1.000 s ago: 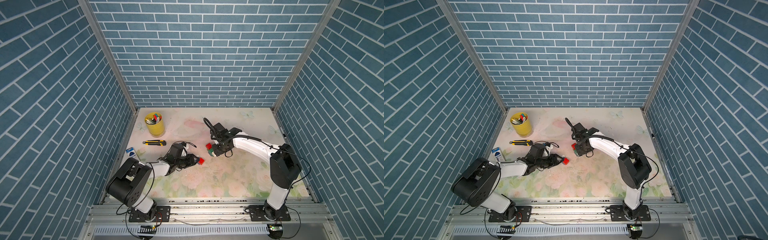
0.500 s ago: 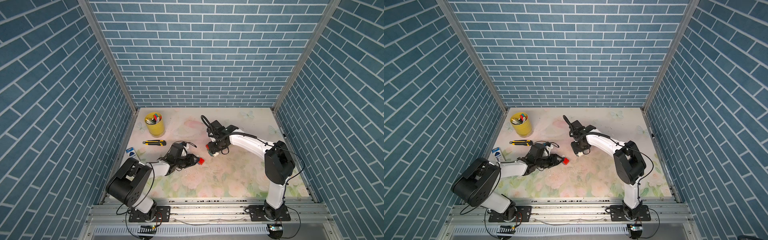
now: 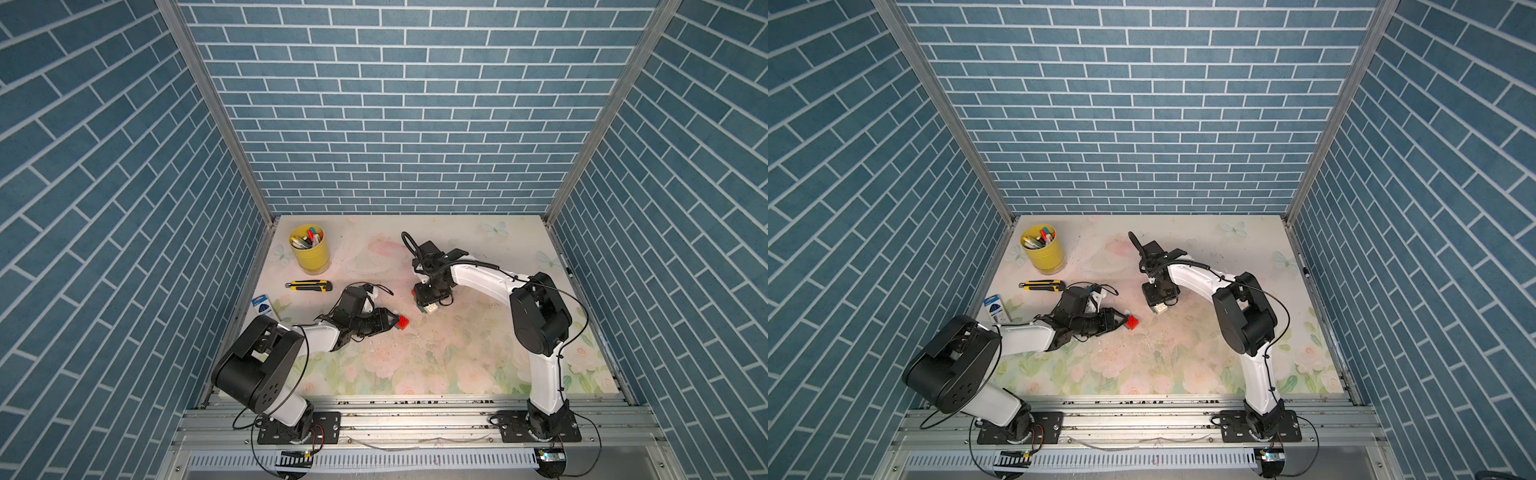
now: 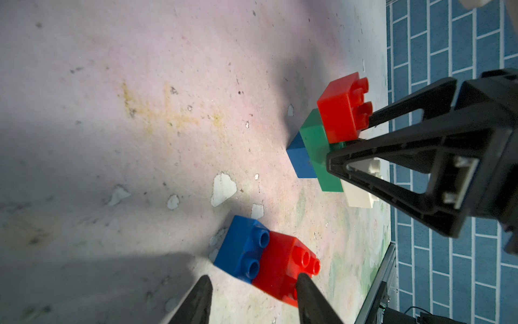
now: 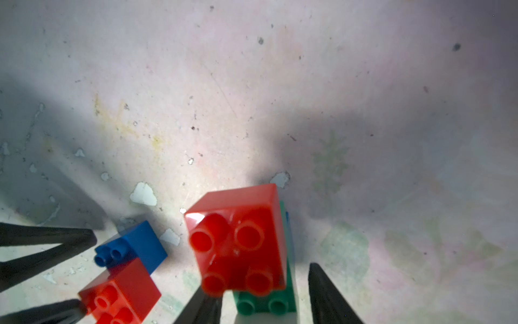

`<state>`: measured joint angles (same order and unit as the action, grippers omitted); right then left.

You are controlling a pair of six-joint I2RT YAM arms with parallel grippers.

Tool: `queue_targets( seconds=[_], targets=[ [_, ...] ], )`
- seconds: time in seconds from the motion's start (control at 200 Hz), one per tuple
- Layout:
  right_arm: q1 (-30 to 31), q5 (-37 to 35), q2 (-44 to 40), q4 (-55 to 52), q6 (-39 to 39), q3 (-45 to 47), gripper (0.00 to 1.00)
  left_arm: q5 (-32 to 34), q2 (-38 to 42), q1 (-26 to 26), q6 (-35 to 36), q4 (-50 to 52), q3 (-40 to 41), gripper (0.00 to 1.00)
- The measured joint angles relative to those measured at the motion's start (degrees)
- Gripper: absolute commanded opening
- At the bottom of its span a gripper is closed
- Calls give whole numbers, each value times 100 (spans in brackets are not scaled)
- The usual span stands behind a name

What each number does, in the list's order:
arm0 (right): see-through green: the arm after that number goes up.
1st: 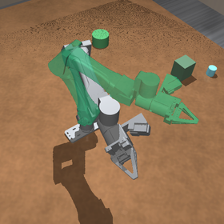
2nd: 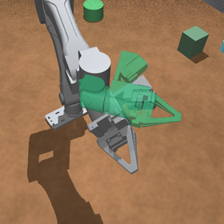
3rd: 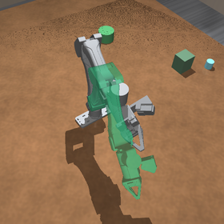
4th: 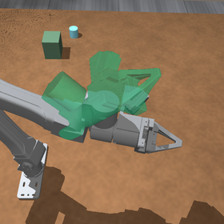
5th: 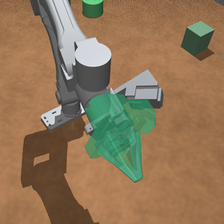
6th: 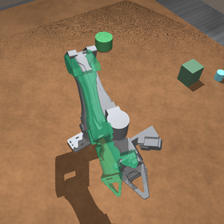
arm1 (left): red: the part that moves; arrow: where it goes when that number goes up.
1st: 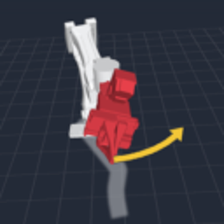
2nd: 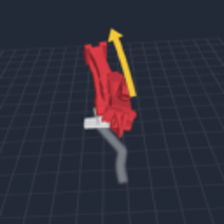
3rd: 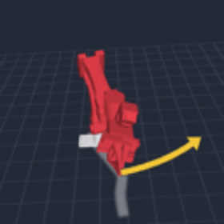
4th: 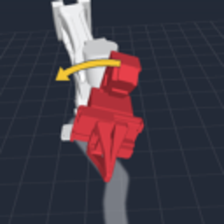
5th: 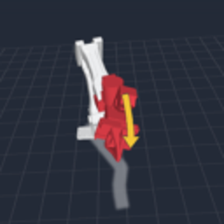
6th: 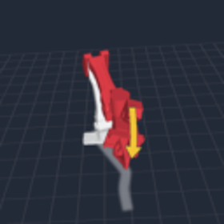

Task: Assemble the letter y with lego
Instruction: Pick up the lego brick from the center of the board.

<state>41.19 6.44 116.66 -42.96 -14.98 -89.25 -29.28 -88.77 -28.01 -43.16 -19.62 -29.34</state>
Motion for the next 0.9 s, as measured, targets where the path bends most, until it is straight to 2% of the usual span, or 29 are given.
queue_targets(
  seconds=[0.135, 0.29, 0.535, 0.9],
  targets=[
    [0, 46, 42, 4, 7, -7, 38, 0, -2, 0, 0, -7, 2, 50],
    [0, 61, 48, 4, 4, -31, 32, -2, -7, 0, -2, -24, 9, 50],
    [17, 76, -55, 2, 92, 63, 29, -9, -7, 0, 0, -46, 15, 50],
    [527, 70, -1010, 24, 404, 769, 29, -46, -35, 2, -2, -136, 42, 49]
  ],
)
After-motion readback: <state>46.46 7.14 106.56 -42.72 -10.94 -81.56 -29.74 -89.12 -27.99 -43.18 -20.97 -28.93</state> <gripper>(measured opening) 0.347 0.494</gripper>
